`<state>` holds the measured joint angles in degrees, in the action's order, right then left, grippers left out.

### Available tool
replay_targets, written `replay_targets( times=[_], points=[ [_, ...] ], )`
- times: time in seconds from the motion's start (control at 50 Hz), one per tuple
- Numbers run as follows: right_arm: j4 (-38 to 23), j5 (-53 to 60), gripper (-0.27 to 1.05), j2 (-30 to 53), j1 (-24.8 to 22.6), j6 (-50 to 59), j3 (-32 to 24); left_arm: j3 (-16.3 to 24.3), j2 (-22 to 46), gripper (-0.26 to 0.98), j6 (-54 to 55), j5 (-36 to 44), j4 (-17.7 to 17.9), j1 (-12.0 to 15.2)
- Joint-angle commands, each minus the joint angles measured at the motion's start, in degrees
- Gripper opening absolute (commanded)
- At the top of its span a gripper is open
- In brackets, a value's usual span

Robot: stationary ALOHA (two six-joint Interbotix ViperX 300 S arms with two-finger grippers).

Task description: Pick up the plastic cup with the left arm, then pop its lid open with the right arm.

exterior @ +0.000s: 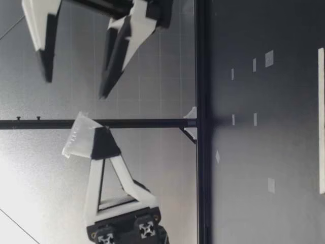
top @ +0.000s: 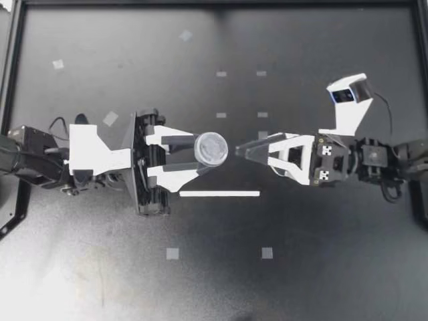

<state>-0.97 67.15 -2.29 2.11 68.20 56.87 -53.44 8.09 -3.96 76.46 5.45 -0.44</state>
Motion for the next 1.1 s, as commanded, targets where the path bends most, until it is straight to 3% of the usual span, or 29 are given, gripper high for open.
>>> replay_targets(
  times=[0.0, 0.34, 0.54, 0.62, 0.7, 0.78, 0.88, 1.0, 1.08],
  points=[
    [-2.02, -1.32, 0.71, -0.88, 1.14, 0.0, -2.02, 0.44, -1.49, 0.15, -0.09, -0.09, 0.0, -0.09],
    [-3.87, -1.93, 0.71, -0.88, 1.32, 0.26, -5.1, 0.44, -1.32, 0.15, -0.18, -0.44, -0.09, -0.09],
    [-6.77, 18.54, 0.71, -5.27, 2.99, -1.23, -4.92, 0.35, -1.14, 0.15, -0.18, -1.67, -0.09, -0.09],
    [-8.53, 20.04, 0.71, -6.94, 5.01, -2.72, -3.6, 0.35, -1.05, 0.15, -0.26, -1.67, -0.09, -0.09],
    [-12.74, 16.96, 0.71, -9.14, 7.82, -5.63, -2.72, 0.26, -1.05, 0.15, -0.18, -1.67, -0.09, -0.09],
    [-21.18, 10.11, 0.71, -11.78, 10.99, -13.18, -2.99, 0.26, -0.97, 0.15, -0.09, -1.67, -0.09, -0.09],
    [-29.0, -7.03, 0.71, -15.56, 11.87, -26.72, -3.96, 0.26, -1.14, 0.15, 0.0, -1.67, -0.09, -0.09],
    [-29.62, -24.7, 0.71, -18.72, 11.78, -40.69, -3.25, 0.26, -1.23, 0.15, 0.35, -1.67, -0.09, -0.09],
    [-29.27, -27.95, 0.7, -19.51, 11.78, -47.11, -1.85, 0.26, -1.23, 0.15, 0.7, -1.76, -0.09, -0.09]
  ],
)
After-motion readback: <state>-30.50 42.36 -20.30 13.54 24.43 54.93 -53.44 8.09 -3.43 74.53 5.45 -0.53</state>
